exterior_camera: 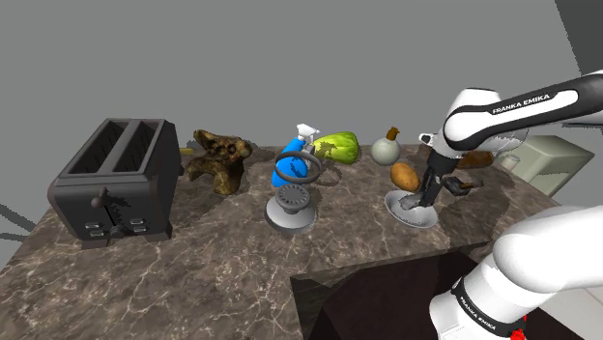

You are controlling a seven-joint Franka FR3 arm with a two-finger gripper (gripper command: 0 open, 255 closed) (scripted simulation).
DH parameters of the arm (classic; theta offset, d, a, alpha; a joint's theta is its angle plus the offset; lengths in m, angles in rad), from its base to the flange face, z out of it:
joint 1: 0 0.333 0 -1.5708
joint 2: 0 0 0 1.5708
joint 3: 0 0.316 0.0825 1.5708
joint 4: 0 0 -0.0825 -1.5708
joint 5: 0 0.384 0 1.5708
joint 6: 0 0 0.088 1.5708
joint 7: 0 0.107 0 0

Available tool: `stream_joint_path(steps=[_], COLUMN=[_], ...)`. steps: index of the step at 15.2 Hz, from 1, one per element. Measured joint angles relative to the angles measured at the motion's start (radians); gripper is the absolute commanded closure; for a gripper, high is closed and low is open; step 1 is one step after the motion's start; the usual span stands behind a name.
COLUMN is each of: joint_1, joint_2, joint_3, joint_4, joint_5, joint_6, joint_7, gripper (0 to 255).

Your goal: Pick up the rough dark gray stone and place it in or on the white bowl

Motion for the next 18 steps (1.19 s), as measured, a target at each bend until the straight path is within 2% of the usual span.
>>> stream_joint_path(steps=[6,12,13,18], joint_1=[0.011,0.012,0.012,0.012], joint_2=[0.085,0.093,0.093,0.093], joint_3=[-0.023,-0.024,-0.024,-0.024], joint_4=[-0.030,-0.033,-0.033,-0.033], joint_5=[0.002,0.003,0.003,0.003], joint_6=[0.114,0.126,0.126,0.126], joint_7=[-0.013,-0.014,-0.014,-0.014], gripper=[255,255,0,0])
